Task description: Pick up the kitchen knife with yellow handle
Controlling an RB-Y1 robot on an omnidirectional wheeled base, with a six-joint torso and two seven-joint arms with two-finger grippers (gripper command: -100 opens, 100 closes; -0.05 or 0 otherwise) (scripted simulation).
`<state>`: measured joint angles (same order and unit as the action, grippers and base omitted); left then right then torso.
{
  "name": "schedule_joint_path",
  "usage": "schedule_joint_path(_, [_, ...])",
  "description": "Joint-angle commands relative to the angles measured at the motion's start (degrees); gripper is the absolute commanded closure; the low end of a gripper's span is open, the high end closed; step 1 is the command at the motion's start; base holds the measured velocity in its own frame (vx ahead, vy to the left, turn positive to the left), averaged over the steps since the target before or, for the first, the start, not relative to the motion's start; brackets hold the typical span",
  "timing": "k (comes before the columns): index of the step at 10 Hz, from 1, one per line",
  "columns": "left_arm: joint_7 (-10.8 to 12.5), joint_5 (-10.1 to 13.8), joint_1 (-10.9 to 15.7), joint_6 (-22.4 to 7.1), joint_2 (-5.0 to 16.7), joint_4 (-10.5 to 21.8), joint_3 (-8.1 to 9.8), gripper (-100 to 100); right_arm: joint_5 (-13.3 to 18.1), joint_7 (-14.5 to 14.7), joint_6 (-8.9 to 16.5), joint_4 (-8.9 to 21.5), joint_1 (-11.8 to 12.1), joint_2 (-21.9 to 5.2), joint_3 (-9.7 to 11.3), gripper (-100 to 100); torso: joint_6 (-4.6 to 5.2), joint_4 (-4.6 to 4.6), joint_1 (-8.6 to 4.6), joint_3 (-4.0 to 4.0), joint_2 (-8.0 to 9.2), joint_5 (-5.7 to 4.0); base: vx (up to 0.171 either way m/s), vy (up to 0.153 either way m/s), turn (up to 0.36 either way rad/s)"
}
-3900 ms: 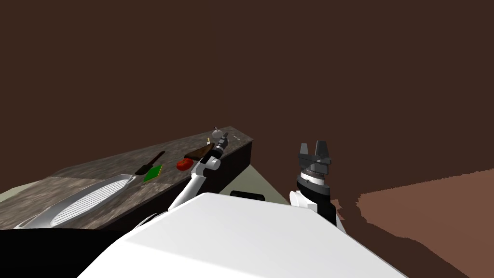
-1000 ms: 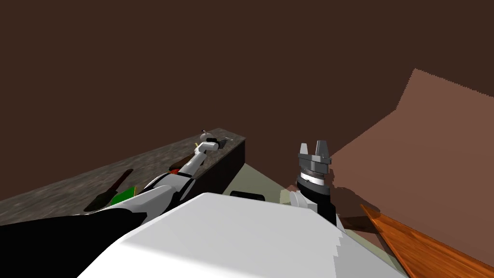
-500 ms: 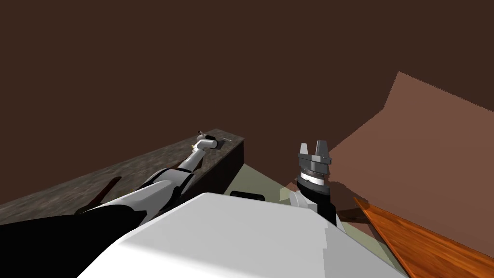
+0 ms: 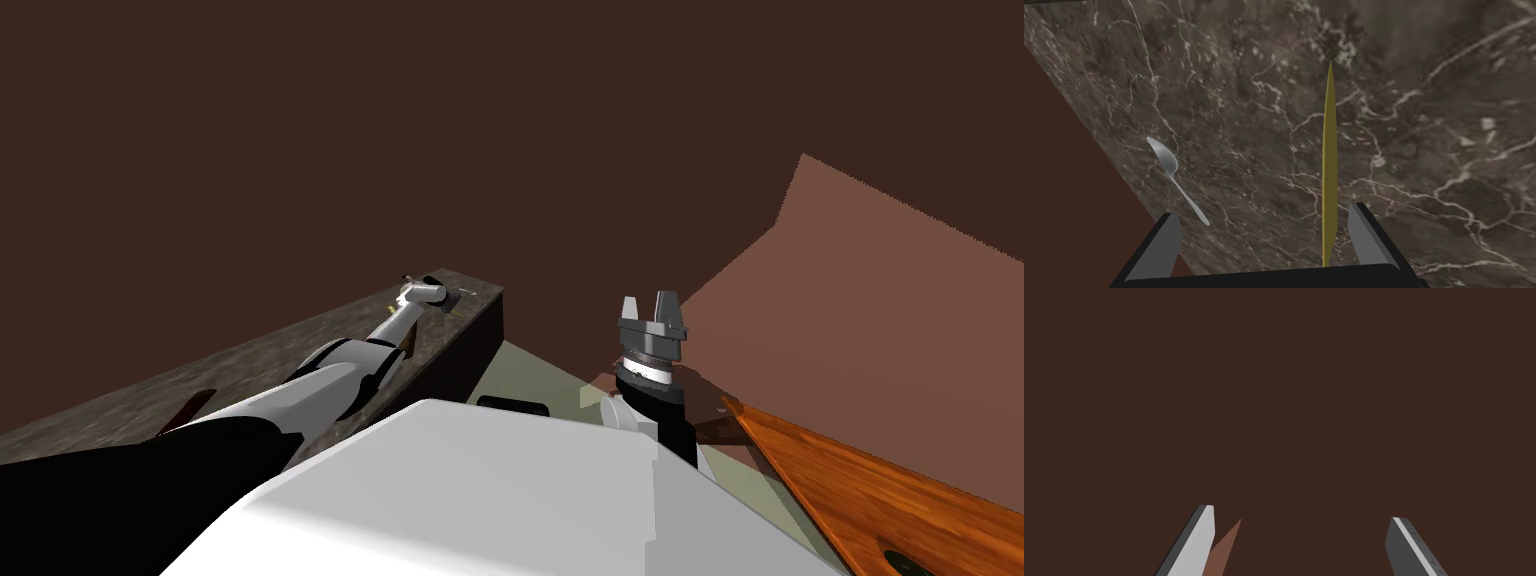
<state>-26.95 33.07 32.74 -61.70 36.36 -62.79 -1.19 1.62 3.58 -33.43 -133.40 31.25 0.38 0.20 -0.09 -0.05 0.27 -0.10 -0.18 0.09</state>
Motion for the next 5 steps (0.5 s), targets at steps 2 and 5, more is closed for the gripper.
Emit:
schedule_joint_path(2, [-0.55,0.07,1.75,-4.24,0.89,3.15,0.19,-100,0.0,0.0,0.0,0.0,0.0,0.0,0.0,0,0.0,0.01,-0.08,0.02,0.04,-0.02,0.015,0.033,-0.054])
schedule_joint_path(5, [-0.98,0.13,3.28,-8.46,1.67,6.46,0.37,-100,0.0,0.0,0.0,0.0,0.0,0.0,0.0,0,0.03,0.0,-0.03,-0.03,-0.06,-0.02,0.036,0.05,-0.099])
